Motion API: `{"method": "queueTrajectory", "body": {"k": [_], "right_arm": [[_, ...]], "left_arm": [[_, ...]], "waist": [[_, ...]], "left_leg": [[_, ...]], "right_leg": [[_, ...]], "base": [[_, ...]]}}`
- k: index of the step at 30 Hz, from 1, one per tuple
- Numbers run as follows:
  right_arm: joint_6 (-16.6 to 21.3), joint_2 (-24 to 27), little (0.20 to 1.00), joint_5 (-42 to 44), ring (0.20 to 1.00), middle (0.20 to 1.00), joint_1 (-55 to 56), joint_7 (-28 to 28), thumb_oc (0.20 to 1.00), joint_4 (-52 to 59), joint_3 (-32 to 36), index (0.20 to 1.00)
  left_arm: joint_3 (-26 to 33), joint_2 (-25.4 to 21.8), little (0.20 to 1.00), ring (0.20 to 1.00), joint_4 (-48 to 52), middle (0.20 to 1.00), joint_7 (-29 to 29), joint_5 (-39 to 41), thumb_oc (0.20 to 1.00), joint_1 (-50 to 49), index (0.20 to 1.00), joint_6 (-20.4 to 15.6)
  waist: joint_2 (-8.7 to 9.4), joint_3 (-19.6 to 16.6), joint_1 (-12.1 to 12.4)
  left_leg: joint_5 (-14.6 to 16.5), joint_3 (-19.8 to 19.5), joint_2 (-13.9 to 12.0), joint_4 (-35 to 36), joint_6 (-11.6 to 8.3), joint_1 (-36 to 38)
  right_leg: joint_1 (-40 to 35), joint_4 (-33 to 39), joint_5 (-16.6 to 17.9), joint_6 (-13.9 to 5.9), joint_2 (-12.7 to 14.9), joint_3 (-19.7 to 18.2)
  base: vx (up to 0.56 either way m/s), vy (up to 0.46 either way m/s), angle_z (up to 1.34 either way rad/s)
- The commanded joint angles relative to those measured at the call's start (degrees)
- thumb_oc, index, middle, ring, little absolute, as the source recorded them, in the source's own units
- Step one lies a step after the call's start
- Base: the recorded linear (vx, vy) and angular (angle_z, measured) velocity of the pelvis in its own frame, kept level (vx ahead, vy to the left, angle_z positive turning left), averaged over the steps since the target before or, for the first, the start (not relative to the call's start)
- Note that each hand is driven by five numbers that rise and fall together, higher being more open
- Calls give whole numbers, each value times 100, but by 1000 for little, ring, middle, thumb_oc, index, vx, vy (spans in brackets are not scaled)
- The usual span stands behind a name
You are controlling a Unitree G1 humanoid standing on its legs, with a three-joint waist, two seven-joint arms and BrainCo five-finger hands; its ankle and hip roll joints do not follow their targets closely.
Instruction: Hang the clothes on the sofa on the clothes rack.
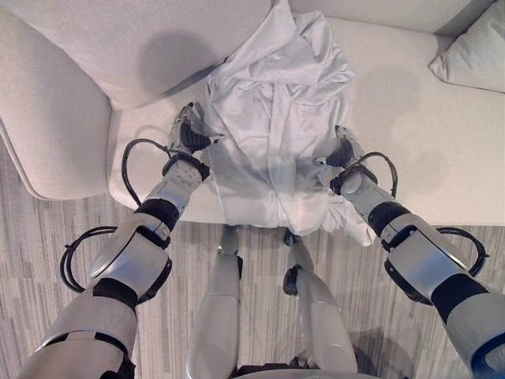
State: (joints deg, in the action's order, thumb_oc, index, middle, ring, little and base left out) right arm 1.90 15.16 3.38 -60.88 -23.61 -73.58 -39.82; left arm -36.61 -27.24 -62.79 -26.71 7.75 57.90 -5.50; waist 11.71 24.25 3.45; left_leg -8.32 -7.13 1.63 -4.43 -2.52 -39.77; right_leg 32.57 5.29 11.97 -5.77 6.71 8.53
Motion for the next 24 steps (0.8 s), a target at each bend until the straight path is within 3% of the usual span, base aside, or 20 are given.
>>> {"method": "queueTrajectory", "body": {"k": [1, 12, 18, 19, 20, 21, 22, 24], "right_arm": [[-250, -288, 1000, 56, 1000, 1000, 691, 457, 1000, -324, -97, 1000], [-219, -149, 1000, 203, 1000, 1000, 1095, 411, 1000, -227, 69, 1000], [-173, -111, 1000, 238, 1000, 1000, 1145, 313, 1000, -226, 114, 1000], [-157, -120, 1000, 252, 1000, 1000, 1152, 285, 1000, -212, 112, 1000], [-144, -140, 809, 261, 809, 809, 1148, 261, 809, -191, 103, 809], [-127, -160, 492, 275, 492, 492, 1145, 227, 492, -170, 89, 492], [-110, -162, 200, 296, 200, 200, 1143, 208, 200, -154, 91, 200], [-81, -178, 200, 315, 200, 200, 1147, 151, 200, -70, 66, 200]], "left_arm": [[-215, 523, 1000, 1000, -21, 1000, 364, -139, 1000, 355, 1000, 9], [-500, 775, 1000, 1000, 57, 1000, 369, -346, 1000, 376, 1000, 64], [-835, 909, 1000, 1000, 1, 1000, 80, -1108, 1000, 454, 1000, 241], [-870, 924, 900, 900, -67, 900, -3, -1242, 900, 480, 900, 266], [-892, 949, 542, 542, -148, 542, -81, -1369, 542, 511, 542, 302], [-917, 964, 200, 200, -218, 200, -145, -1473, 200, 527, 200, 355], [-930, 981, 200, 200, -243, 200, -207, -1558, 200, 553, 200, 367], [-945, 1030, 200, 200, -322, 200, -287, -1704, 200, 563, 200, 424]], "waist": [[-499, 555, -171], [-512, 555, -308], [-552, 555, -342], [-550, 555, -350], [-538, 555, -364], [-529, 555, -375], [-522, 555, -383], [-494, 555, -410]], "left_leg": [[215, -166, -189, 368, -8, 366], [239, -142, -203, 346, 7, 227], [271, -137, -196, 282, 21, 161], [277, -130, -195, 269, 21, 145], [281, -130, -195, 256, 20, 120], [283, -129, -199, 251, 18, 100], [286, -132, -206, 244, 17, 89], [286, -133, -217, 240, 15, 69]], "right_leg": [[-294, -219, -283, -483, 199, -236], [-94, -247, -273, -488, 192, -273], [-1, -307, -316, -466, 196, -333], [23, -319, -320, -461, 193, -339], [49, -331, -324, -456, 191, -344], [74, -339, -327, -450, 188, -348], [90, -345, -328, -446, 189, -347], [125, -358, -324, -438, 183, -364]], "base": [[0, 0, 0], [0, 0, 0], [0, 0, 0], [0, 0, 0], [0, 0, 0], [0, 0, 0], [-3, -24, -3], [-7, -18, -5]]}}
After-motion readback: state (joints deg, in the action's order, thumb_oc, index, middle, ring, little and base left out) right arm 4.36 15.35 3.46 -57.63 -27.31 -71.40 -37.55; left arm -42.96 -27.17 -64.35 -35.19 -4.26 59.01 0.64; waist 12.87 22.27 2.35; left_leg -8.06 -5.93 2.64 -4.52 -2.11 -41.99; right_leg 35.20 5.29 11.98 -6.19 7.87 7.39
